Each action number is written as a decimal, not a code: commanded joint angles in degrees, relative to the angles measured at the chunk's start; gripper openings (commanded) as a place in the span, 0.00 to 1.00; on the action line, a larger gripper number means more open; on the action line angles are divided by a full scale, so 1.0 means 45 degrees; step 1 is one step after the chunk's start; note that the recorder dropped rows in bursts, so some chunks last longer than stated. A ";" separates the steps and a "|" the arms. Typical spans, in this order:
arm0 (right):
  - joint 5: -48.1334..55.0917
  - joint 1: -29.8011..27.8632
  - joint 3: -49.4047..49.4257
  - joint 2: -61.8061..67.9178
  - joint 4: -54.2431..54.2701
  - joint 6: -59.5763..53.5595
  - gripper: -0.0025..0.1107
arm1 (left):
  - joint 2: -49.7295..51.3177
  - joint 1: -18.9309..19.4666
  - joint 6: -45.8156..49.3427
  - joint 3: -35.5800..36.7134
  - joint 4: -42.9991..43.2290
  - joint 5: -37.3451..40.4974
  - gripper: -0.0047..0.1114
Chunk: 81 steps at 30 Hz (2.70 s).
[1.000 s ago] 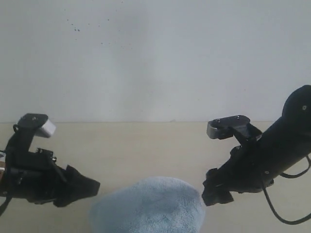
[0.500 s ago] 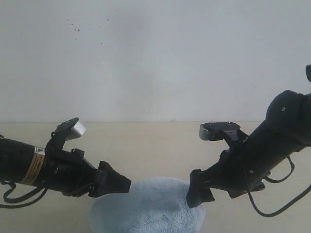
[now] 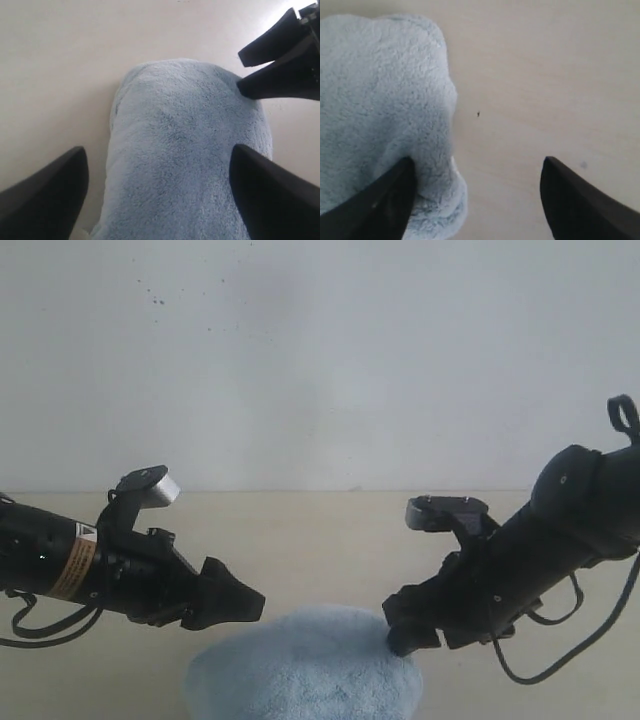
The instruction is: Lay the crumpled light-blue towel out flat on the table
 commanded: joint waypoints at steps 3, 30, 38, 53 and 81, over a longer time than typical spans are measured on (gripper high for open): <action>0.1907 0.0044 -0.0575 0.0552 0.2560 -0.2570 0.60 | 0.0169 -0.0052 0.0144 -0.0081 -0.0293 -0.0268 0.67; 0.5862 -0.2566 -0.2191 -0.3508 0.5125 -0.4580 0.02 | -0.0476 0.0858 0.0144 -0.1086 -0.1031 -0.3541 0.59; 0.5412 0.0086 -0.1933 -0.2670 0.4216 -0.5294 0.03 | -0.0476 0.0855 0.0144 -0.1086 -0.1058 -0.4251 0.59; 0.4321 0.1261 -0.1955 -0.0973 0.2780 -0.4578 0.64 | -0.0476 0.0855 0.0144 -0.1086 -0.1058 -0.4278 0.59; 0.5378 0.0847 -0.1956 0.0826 0.5131 -0.6300 0.02 | -0.0476 0.0855 0.0086 -0.1086 -0.1066 -0.4228 0.59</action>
